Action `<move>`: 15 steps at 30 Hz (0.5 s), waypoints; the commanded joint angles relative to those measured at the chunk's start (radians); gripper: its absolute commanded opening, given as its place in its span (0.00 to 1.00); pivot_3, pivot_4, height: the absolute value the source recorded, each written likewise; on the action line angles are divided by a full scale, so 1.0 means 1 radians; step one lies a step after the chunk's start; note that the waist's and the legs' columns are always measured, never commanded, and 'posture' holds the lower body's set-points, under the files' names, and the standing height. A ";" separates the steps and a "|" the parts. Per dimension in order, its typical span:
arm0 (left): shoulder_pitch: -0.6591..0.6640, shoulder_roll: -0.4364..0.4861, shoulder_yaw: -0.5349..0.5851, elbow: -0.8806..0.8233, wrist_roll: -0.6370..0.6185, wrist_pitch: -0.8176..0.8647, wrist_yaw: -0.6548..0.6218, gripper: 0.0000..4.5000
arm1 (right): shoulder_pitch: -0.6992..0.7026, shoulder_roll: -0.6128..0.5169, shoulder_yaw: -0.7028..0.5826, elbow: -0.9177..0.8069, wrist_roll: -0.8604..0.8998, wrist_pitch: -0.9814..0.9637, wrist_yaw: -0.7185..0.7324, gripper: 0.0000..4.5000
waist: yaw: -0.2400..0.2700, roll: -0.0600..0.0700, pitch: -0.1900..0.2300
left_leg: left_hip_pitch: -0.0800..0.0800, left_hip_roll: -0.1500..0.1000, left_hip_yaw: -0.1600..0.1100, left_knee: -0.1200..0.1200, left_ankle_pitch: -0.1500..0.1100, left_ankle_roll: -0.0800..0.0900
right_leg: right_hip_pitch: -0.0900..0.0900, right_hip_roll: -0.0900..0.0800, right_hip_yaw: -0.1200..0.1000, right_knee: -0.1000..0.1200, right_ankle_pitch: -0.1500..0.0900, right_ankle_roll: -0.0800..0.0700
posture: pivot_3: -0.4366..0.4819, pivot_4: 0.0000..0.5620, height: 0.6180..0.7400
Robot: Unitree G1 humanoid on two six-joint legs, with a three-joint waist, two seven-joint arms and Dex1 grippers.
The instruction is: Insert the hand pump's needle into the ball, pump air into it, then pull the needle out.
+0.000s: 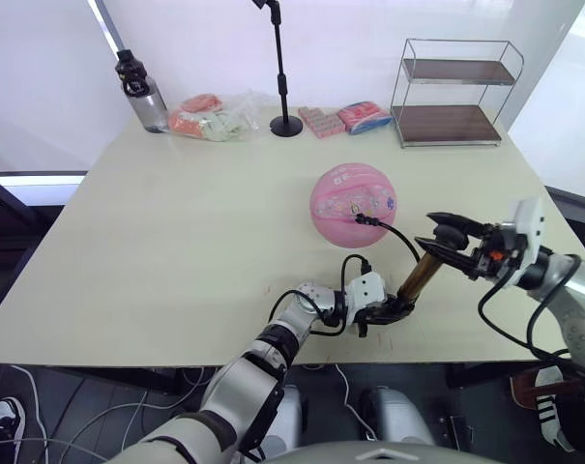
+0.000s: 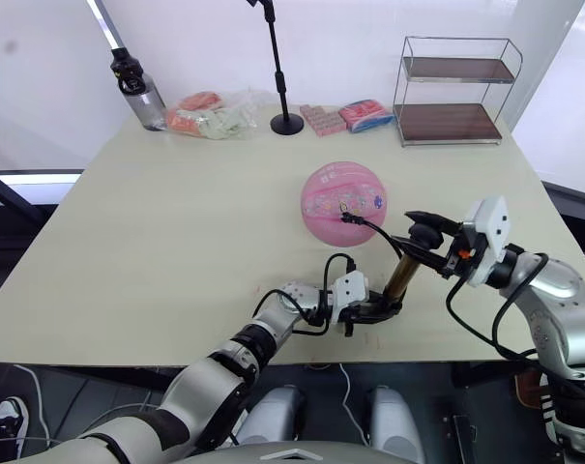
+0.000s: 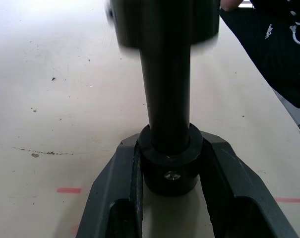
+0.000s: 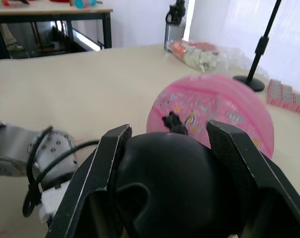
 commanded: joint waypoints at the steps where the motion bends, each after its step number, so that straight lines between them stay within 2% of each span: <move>1: 0.023 0.034 -0.020 0.063 0.051 0.043 -0.003 0.24 | 0.077 0.015 0.120 0.089 -0.069 0.016 0.041 0.42 | 0.000 0.000 0.000 | 0.000 0.000 0.000 0.000 0.000 0.000 | 0.000 0.000 0.000 0.000 0.000 0.000 | 0.48 0.27 1.00; 4: 0.022 0.033 -0.020 0.063 0.051 0.043 -0.002 0.24 | 0.083 0.018 0.114 0.075 -0.060 0.014 0.045 0.42 | 0.000 0.000 0.000 | 0.000 0.000 0.000 0.000 0.000 0.000 | 0.000 0.000 0.000 0.000 0.000 0.000 | 0.48 0.27 1.00; 8: 0.021 0.031 -0.020 0.063 0.050 0.043 -0.004 0.24 | 0.039 -0.017 0.042 0.008 0.016 0.060 0.048 0.42 | 0.001 0.001 0.000 | -0.001 0.000 0.000 0.000 0.000 0.000 | 0.000 0.000 0.000 0.000 -0.001 -0.001 | 0.48 0.27 1.00; 12: 0.019 0.031 -0.019 0.065 0.049 0.045 -0.005 0.24 | -0.031 -0.067 -0.033 -0.050 0.095 0.121 0.037 0.42 | 0.002 0.006 0.005 | -0.002 -0.001 0.000 0.000 0.000 0.000 | -0.002 -0.001 0.000 0.000 -0.001 -0.001 | 0.48 0.27 1.00; 15: 0.019 0.033 -0.020 0.064 0.048 0.045 -0.007 0.24 | -0.081 -0.117 -0.086 -0.079 0.162 0.212 0.033 0.42 | 0.002 0.014 0.012 | -0.006 -0.003 0.001 0.000 0.000 0.000 | -0.005 -0.002 0.000 0.000 0.001 0.002 | 0.48 0.27 1.00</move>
